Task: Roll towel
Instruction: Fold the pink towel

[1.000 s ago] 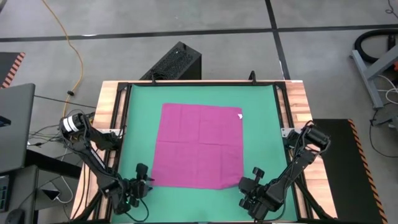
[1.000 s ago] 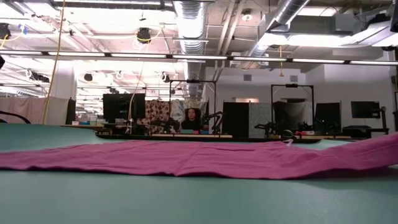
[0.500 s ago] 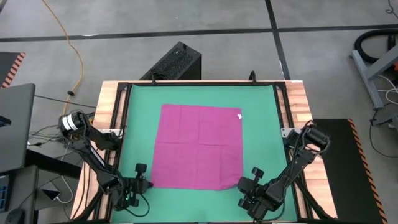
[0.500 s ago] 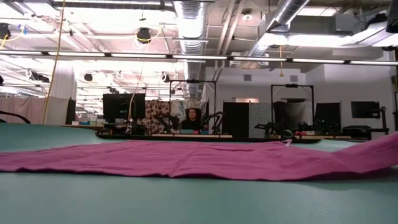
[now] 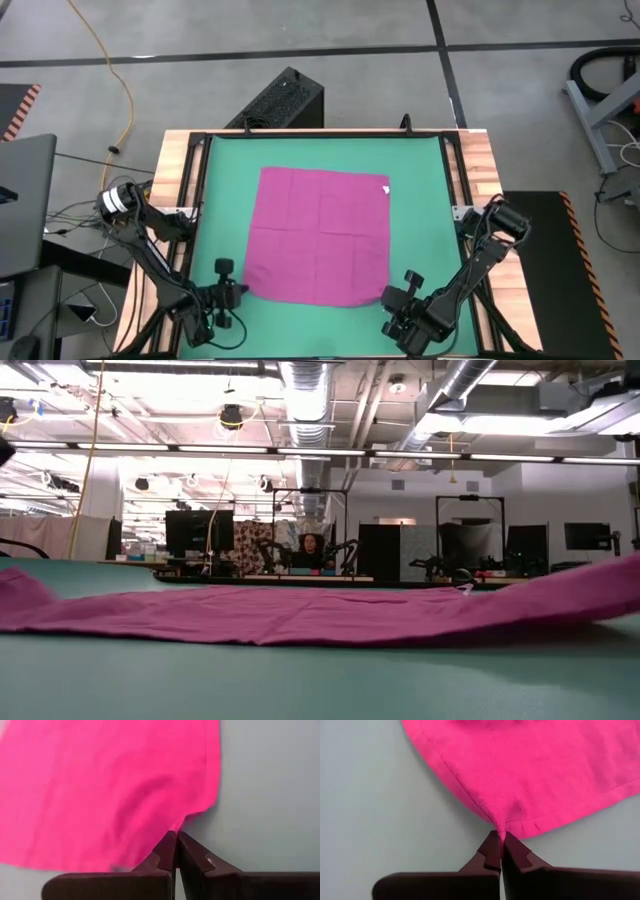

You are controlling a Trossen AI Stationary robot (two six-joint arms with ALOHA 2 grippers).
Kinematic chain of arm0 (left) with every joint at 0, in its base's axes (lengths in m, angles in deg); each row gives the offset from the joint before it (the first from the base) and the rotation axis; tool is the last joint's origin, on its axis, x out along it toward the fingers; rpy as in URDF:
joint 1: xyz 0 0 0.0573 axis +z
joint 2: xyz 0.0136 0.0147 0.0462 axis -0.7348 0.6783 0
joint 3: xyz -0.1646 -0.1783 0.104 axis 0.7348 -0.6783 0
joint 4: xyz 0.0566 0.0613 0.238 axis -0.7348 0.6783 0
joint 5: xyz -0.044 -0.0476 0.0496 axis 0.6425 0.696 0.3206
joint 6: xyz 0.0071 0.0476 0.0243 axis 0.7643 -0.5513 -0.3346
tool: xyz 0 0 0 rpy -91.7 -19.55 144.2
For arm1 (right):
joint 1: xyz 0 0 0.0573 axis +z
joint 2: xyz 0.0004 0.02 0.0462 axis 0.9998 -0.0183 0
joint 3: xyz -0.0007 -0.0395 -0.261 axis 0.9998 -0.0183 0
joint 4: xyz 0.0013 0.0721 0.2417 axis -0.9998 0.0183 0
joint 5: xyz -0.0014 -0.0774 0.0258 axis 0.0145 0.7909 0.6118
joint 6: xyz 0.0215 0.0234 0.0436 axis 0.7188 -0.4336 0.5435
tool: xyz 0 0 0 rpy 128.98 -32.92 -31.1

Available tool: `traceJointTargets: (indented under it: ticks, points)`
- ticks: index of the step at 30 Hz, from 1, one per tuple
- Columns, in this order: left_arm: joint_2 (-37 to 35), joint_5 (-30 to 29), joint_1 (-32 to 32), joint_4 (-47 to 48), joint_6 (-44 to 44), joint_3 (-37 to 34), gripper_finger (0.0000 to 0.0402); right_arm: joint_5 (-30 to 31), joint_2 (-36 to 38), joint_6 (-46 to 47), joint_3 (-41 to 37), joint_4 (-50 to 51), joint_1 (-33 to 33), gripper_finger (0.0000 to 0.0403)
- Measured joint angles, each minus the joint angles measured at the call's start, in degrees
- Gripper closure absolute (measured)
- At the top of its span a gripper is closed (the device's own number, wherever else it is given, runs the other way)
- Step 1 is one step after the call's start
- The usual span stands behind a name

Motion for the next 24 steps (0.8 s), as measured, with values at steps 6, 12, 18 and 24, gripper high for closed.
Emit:
traceJointTargets:
  ticks: [6, 12, 18, 24]
  points:
    - [-0.04, -5.16, 3.68, 3.91, -4.16, 1.16, 0.0401, 0.16, 0.04, -3.74, 4.34, 6.37, -2.84, 0.039]
    - [-0.08, -6.51, 8.36, 8.48, -4.57, 1.19, 0.0401, 0.17, 0.04, -3.62, 7.86, 14.64, -7.26, 0.039]
    - [-1.75, -10.07, 9.54, 16.94, -0.93, 1.85, 0.0401, 0.37, 0.04, -3.65, 11.32, 23.75, -10.75, 0.039]
    - [-4.47, -17.98, 11.5, 20.73, -3.57, 1.86, 0.0401, 3.51, 0.04, -6.42, 11.58, 26.08, -14.94, 0.039]
